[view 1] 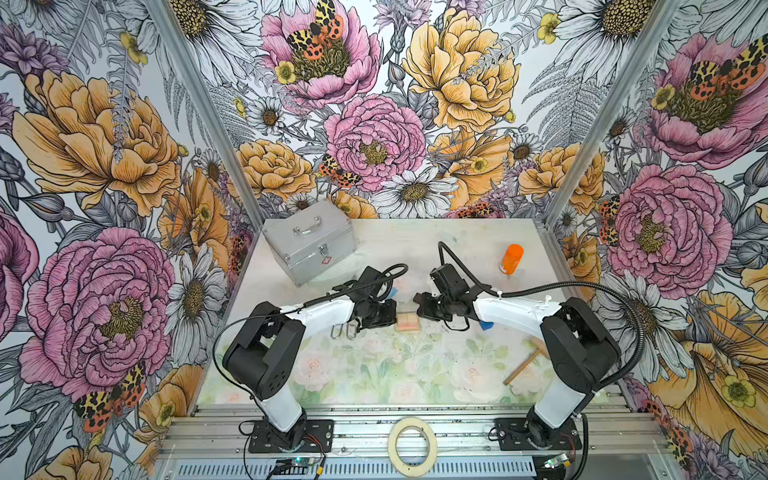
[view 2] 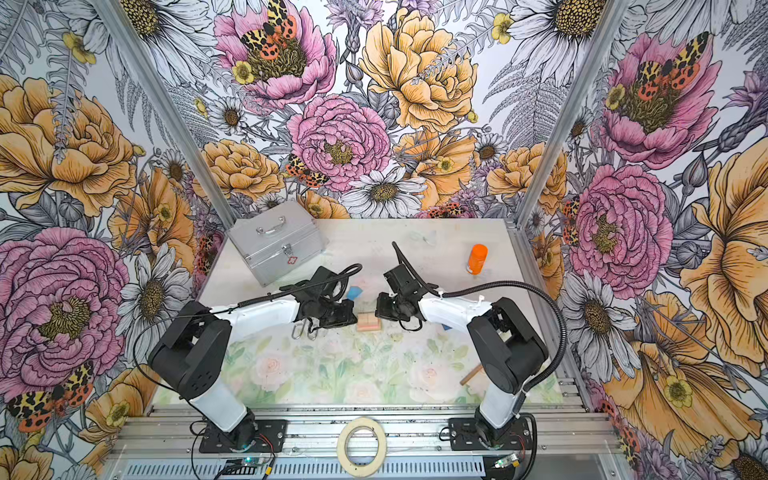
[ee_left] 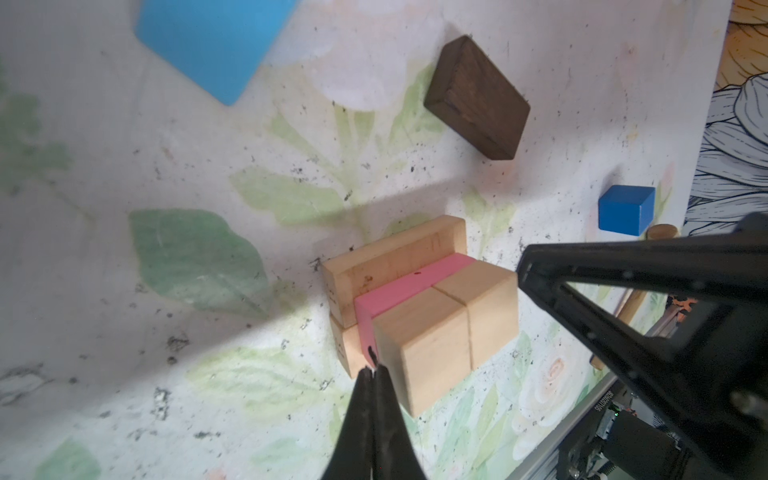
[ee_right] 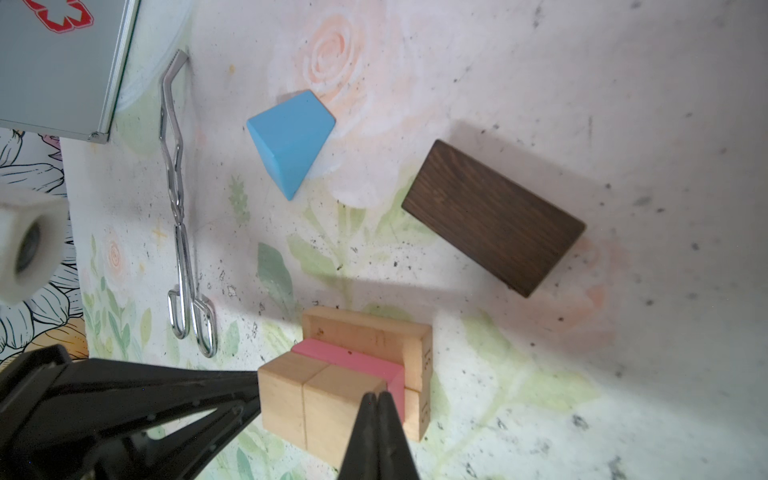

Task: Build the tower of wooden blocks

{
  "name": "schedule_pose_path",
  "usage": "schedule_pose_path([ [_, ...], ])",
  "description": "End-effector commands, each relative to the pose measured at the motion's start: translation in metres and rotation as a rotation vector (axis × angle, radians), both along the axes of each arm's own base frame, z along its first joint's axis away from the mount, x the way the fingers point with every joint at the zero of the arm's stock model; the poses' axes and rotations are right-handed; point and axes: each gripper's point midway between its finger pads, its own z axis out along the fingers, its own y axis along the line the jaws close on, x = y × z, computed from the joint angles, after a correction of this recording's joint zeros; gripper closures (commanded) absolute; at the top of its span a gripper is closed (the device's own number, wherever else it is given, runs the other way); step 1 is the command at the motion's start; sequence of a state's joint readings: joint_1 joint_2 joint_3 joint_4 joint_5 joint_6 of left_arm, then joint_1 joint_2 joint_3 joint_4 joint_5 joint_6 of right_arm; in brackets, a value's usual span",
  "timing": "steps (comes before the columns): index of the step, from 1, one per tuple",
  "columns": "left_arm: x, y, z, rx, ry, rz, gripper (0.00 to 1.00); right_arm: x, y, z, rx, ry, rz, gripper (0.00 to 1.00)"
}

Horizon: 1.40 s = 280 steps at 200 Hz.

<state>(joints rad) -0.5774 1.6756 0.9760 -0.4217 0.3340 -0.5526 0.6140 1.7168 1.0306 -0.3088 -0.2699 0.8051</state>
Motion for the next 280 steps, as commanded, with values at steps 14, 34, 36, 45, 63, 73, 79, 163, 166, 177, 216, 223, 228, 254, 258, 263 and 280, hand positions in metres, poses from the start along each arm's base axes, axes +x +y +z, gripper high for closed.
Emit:
schedule_pose_path([
  [14,0.0099,0.0008,0.0123,-0.011,-0.031,0.029,1.00,-0.0008,-0.0021,0.0059,0.012,-0.010,-0.018,1.00],
  [34,0.0106,0.0002,0.0123,-0.011,-0.032,0.029,1.00,-0.0018,-0.0020,0.0057,0.012,-0.008,-0.018,1.00],
  [36,0.0108,0.0002,0.0124,-0.011,-0.032,0.029,1.00,-0.0020,-0.0021,0.0055,0.012,-0.008,-0.017,1.00],
  [45,0.0115,0.0001,0.0126,-0.011,-0.034,0.030,1.00,-0.0023,-0.0014,0.0057,0.012,-0.009,-0.016,1.00],
  [63,0.0129,0.0001,0.0130,-0.009,-0.037,0.032,1.00,-0.0024,-0.0014,0.0057,0.012,-0.009,-0.017,1.00],
  [73,0.0134,-0.0002,0.0132,-0.010,-0.038,0.031,1.00,-0.0027,-0.0019,0.0054,0.011,-0.008,-0.017,1.00],
  [79,0.0136,-0.0007,0.0136,-0.010,-0.039,0.031,1.00,-0.0029,-0.0017,0.0051,0.011,-0.008,-0.016,1.00],
  [163,0.0169,-0.0039,0.0131,-0.014,-0.038,0.025,1.00,-0.0050,-0.0015,0.0061,0.014,-0.007,-0.015,1.00],
  [166,0.0169,-0.0039,0.0127,-0.014,-0.037,0.026,1.00,-0.0050,-0.0017,0.0060,0.014,-0.007,-0.015,1.00],
  [177,0.0173,-0.0044,0.0127,-0.015,-0.037,0.025,1.00,-0.0056,-0.0017,0.0055,0.014,-0.004,-0.014,1.00],
  [216,0.0159,-0.0040,0.0123,-0.016,-0.034,0.023,1.00,-0.0064,-0.0015,0.0050,0.013,-0.003,-0.012,1.00],
  [223,0.0152,-0.0038,0.0127,-0.017,-0.032,0.024,1.00,-0.0058,-0.0016,0.0052,0.013,-0.004,-0.013,1.00],
  [228,0.0151,-0.0034,0.0128,-0.016,-0.034,0.024,1.00,-0.0056,-0.0015,0.0054,0.013,-0.006,-0.014,1.00],
  [254,0.0127,-0.0020,0.0143,-0.020,-0.035,0.026,1.00,-0.0051,-0.0022,0.0052,0.011,-0.006,-0.016,1.00],
  [258,0.0123,-0.0010,0.0143,-0.018,-0.035,0.028,1.00,-0.0051,-0.0017,0.0058,0.012,-0.007,-0.015,1.00],
  [263,0.0119,-0.0005,0.0149,-0.018,-0.036,0.029,1.00,-0.0043,-0.0023,0.0059,0.012,-0.009,-0.016,1.00],
  [280,0.0099,0.0035,0.0146,-0.012,-0.033,0.035,1.00,-0.0018,-0.0032,0.0080,0.011,-0.018,-0.021,1.00],
])
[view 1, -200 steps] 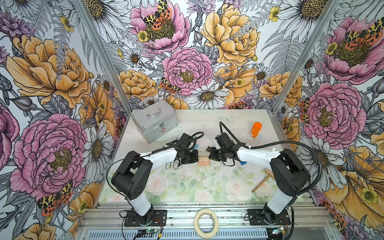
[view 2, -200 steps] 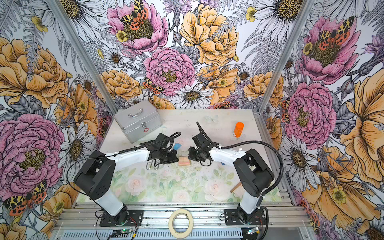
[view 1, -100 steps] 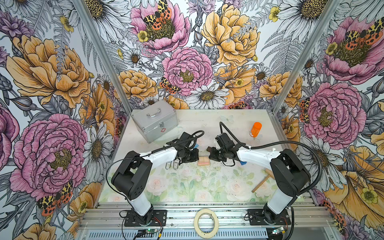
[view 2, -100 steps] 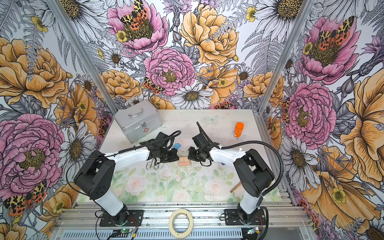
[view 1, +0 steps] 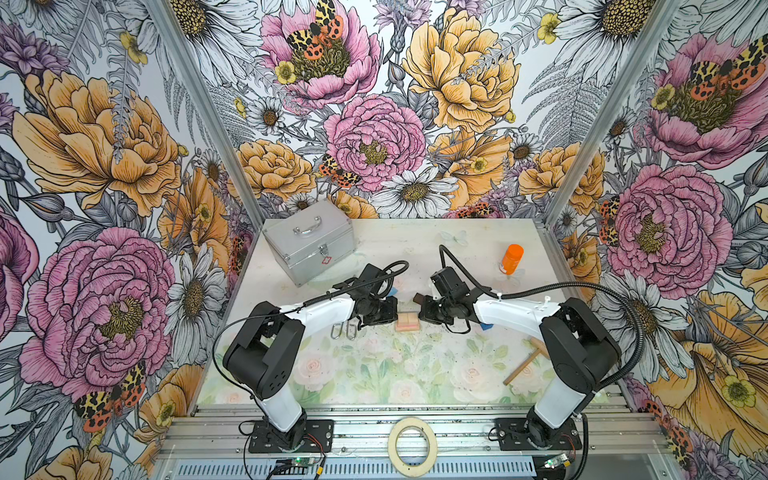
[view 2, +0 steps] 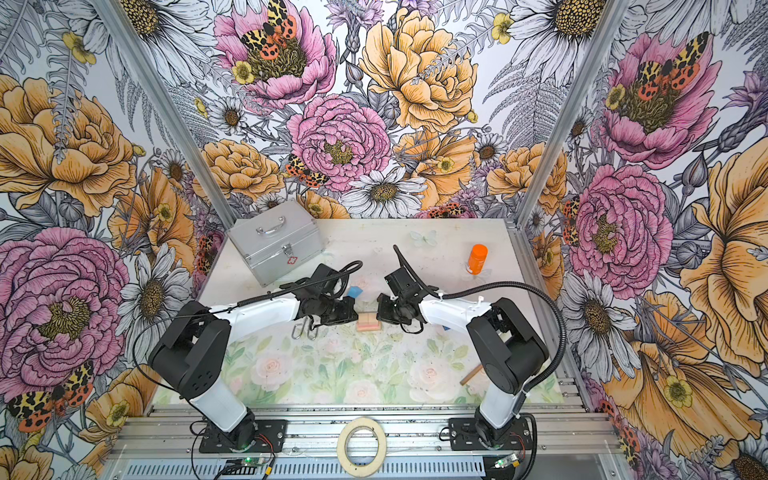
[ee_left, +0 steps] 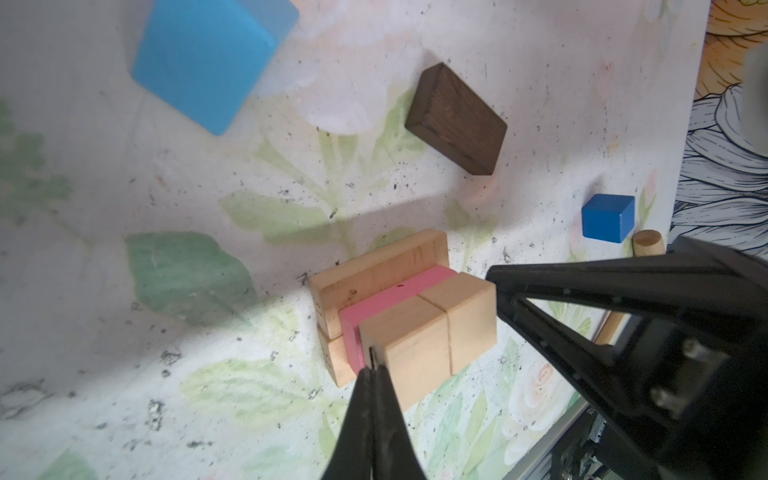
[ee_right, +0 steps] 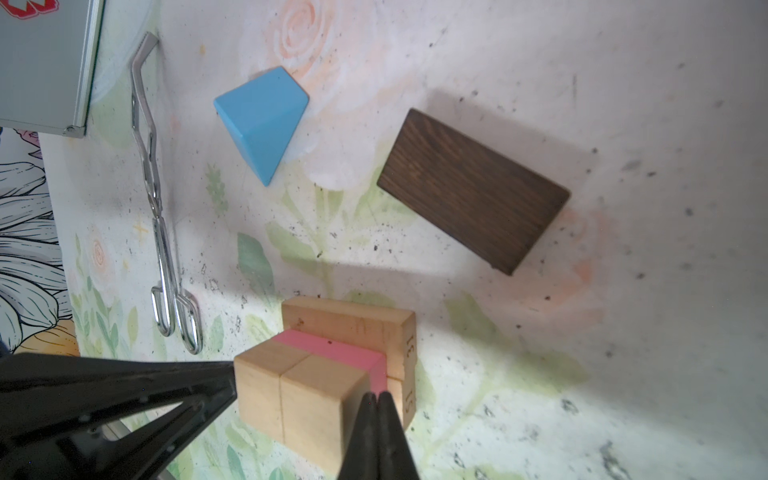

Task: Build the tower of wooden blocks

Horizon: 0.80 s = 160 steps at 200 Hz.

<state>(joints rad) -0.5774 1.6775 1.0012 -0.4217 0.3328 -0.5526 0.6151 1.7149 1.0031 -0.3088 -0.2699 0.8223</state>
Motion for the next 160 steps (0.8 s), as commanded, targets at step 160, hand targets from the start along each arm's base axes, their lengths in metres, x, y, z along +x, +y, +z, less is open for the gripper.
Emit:
schedule_pose_path([
  [160,0.005,0.030,0.014,0.011,-0.035,0.085,1.00,0.007,0.012,0.019,0.033,-0.047,0.012,1.00],
])
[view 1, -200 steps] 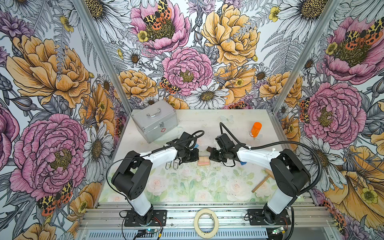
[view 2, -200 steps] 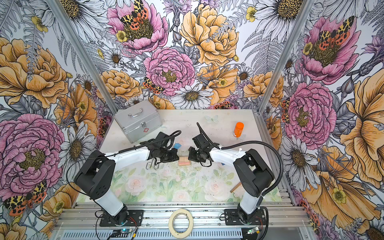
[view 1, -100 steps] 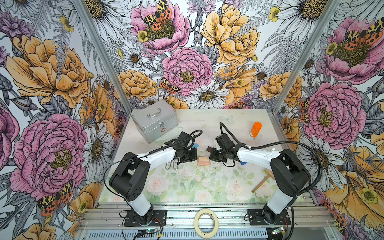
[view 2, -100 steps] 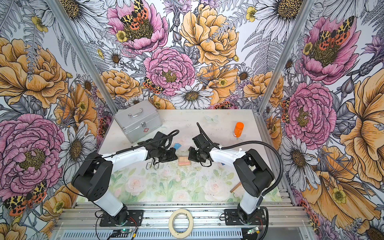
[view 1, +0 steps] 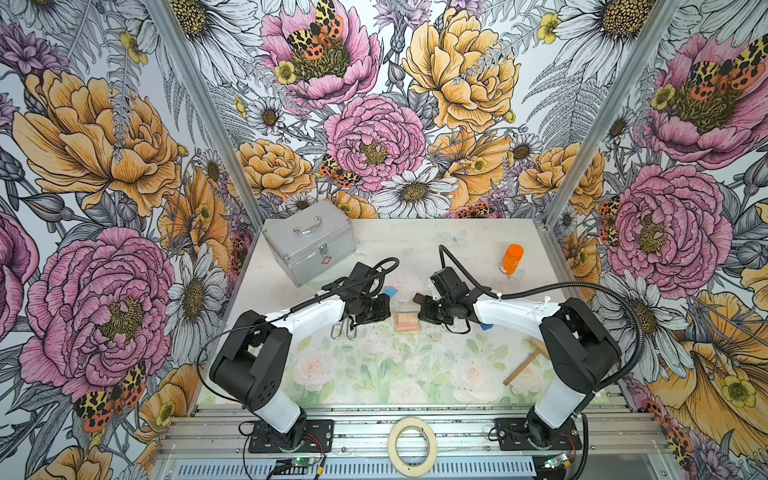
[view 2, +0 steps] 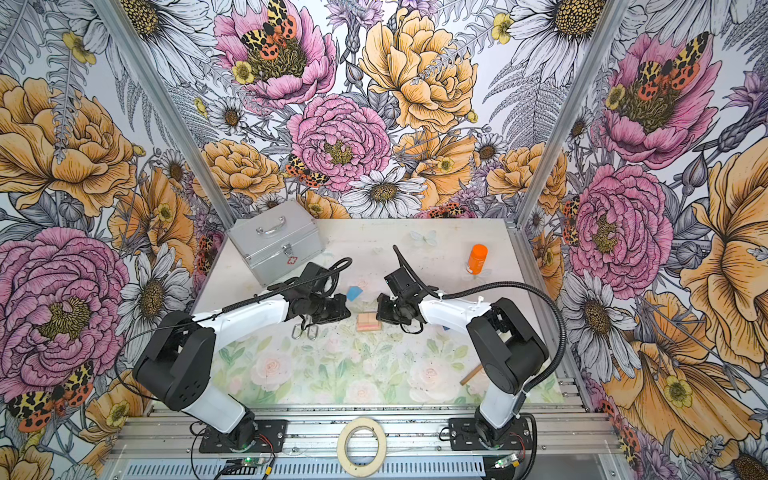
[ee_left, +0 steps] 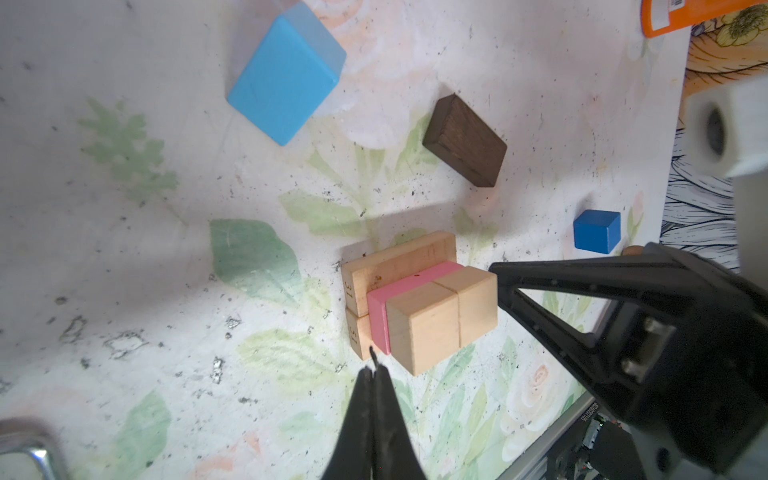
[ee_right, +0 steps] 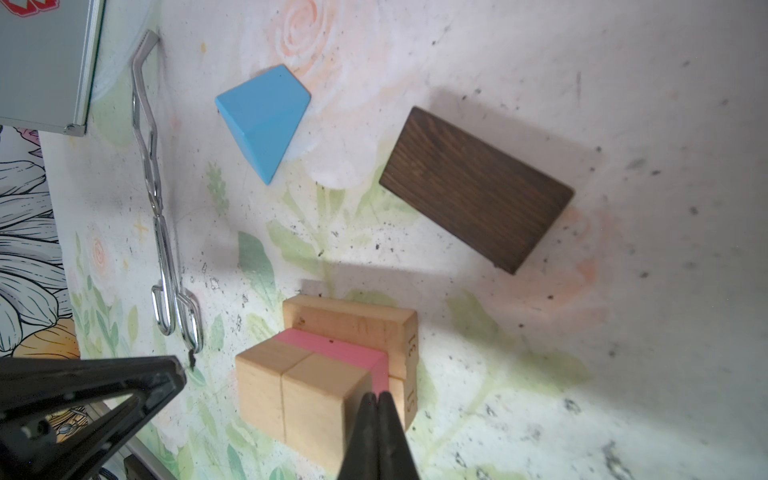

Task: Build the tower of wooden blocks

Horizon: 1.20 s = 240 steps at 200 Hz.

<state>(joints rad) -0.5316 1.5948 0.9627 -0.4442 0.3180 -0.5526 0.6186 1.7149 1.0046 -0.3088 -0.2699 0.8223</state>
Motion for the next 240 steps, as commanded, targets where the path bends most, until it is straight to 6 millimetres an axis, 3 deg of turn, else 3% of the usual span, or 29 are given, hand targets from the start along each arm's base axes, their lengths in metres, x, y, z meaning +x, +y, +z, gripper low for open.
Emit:
schedule_pose_path([
  [1,0.002,0.008,0.001,0.012,-0.011,0.032,1.00,0.008,0.011,0.019,0.032,-0.045,0.009,1.00],
  [105,0.004,0.008,-0.002,0.015,-0.005,0.034,1.00,0.007,0.008,0.016,0.025,-0.042,0.003,1.00],
  [240,0.007,-0.023,-0.006,0.001,0.008,-0.034,1.00,0.010,-0.015,0.018,0.009,-0.057,-0.053,1.00],
])
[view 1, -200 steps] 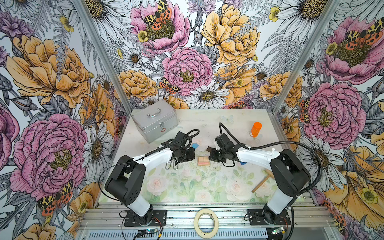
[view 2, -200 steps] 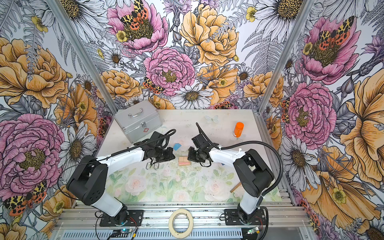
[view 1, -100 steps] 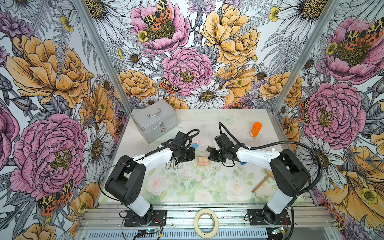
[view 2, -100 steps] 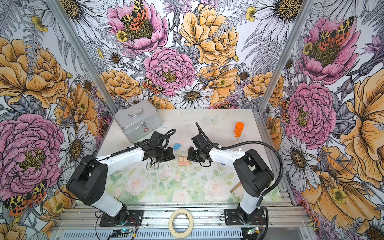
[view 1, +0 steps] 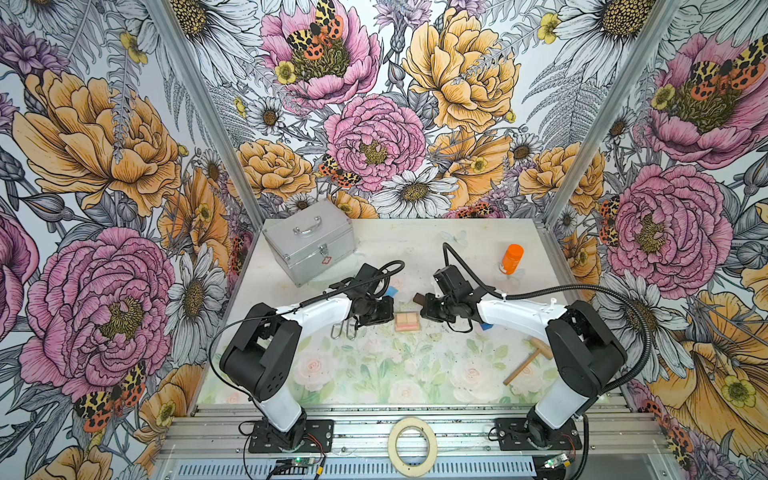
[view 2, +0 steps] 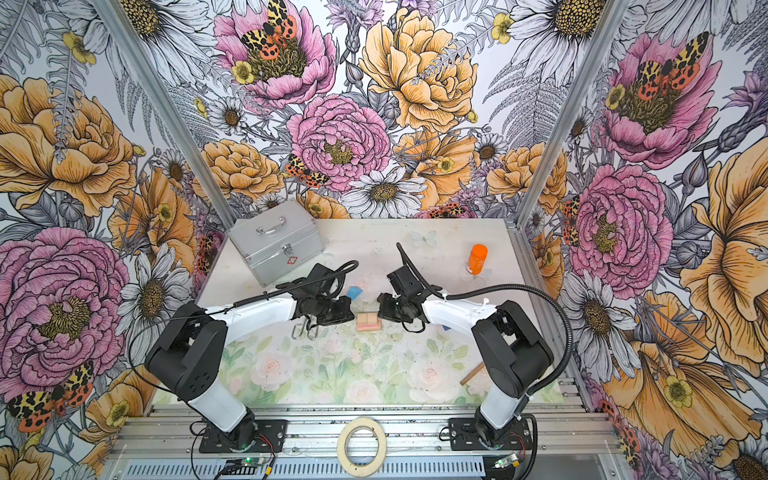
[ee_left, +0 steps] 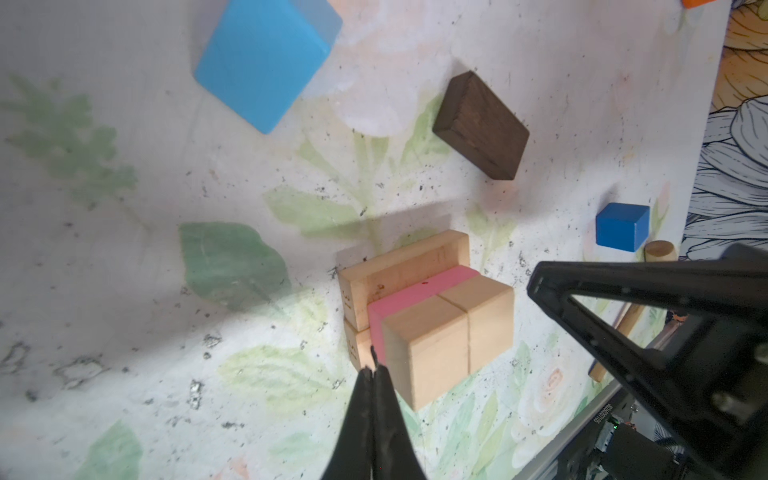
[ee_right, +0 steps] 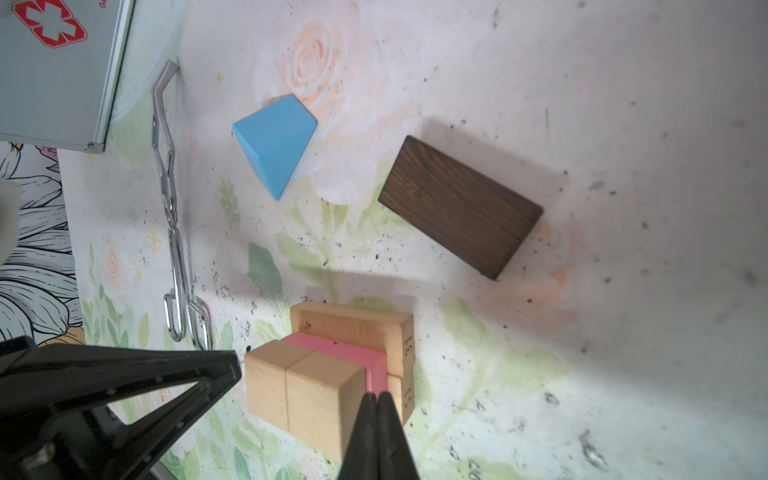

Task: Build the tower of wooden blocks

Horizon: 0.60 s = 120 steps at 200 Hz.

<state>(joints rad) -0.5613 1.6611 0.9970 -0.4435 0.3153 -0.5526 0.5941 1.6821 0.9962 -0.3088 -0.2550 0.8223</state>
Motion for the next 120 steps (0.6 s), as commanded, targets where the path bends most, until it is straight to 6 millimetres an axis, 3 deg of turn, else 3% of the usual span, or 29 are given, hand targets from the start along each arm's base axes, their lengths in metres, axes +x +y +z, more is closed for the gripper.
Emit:
schedule_pose_path([
  [1,0.0074,-0.0102,0.0059,-0.018,-0.017,-0.005,1.00,0.0029,-0.0049,0.0094,0.005,-0.031,-0.020,1.00],
  [120,0.0041,-0.0174,0.0034,-0.021,-0.006,-0.022,1.00,0.0022,-0.0097,0.0090,0.002,-0.032,-0.031,1.00],
])
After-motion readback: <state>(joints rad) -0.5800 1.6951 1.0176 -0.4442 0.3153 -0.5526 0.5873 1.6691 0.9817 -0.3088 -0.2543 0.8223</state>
